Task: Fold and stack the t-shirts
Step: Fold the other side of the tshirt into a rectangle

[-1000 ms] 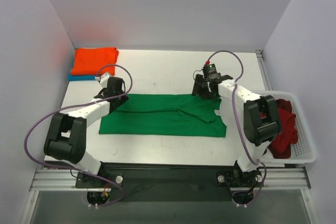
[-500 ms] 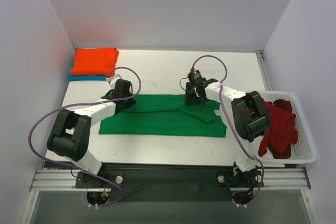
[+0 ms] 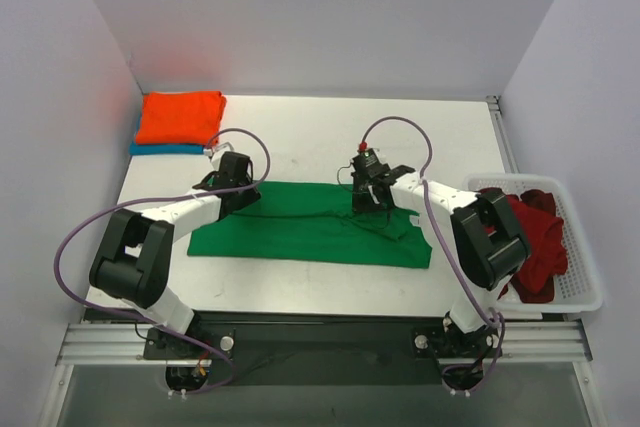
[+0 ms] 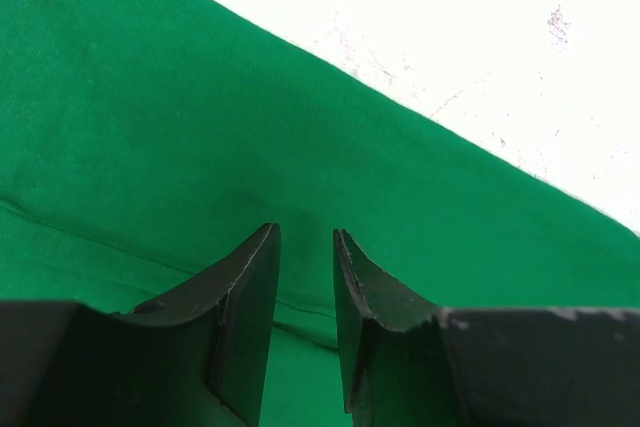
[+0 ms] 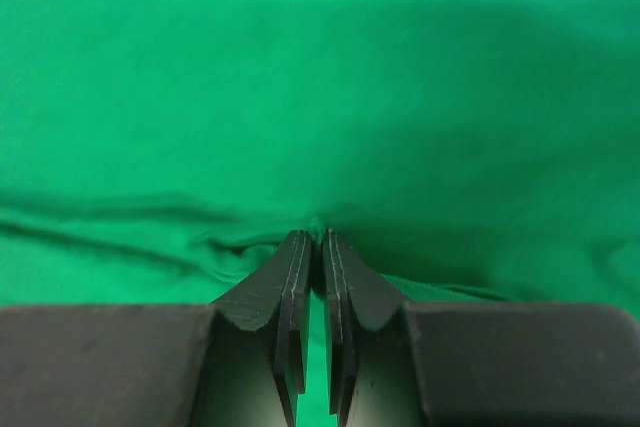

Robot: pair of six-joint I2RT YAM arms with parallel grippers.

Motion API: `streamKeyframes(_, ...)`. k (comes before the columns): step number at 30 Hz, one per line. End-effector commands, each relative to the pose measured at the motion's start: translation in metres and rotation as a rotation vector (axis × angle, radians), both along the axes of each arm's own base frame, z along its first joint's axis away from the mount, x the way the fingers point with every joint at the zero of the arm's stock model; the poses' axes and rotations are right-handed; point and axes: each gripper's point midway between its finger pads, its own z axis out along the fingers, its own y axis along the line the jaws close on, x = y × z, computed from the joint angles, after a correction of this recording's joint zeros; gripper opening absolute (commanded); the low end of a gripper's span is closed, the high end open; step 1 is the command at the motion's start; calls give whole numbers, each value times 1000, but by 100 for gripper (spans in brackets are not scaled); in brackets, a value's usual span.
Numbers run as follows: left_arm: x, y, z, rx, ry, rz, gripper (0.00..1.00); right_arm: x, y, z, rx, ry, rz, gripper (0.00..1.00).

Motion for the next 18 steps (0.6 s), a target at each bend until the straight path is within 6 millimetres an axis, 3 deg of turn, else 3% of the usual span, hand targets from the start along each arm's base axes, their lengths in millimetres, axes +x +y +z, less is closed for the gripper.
streamKeyframes(1,18,-12,24,-24,-80,-30,39,-6,8,19,4,-55,-10,7)
streamKeyframes(8,18,-15,19,-24,-70,-55,38,-32,26,16,16,-58,22,8)
streamKeyframes(14,22,-31,24,-45,-91,-128,39,-58,40,6,6,-81,101,40)
streamKeyframes(17,26,-47,34,-74,-136,-185,40,-62,34,16,3,-118,101,43)
streamKeyframes(18,25,-51,36,-73,-145,-206,41,-59,30,30,15,-157,90,43)
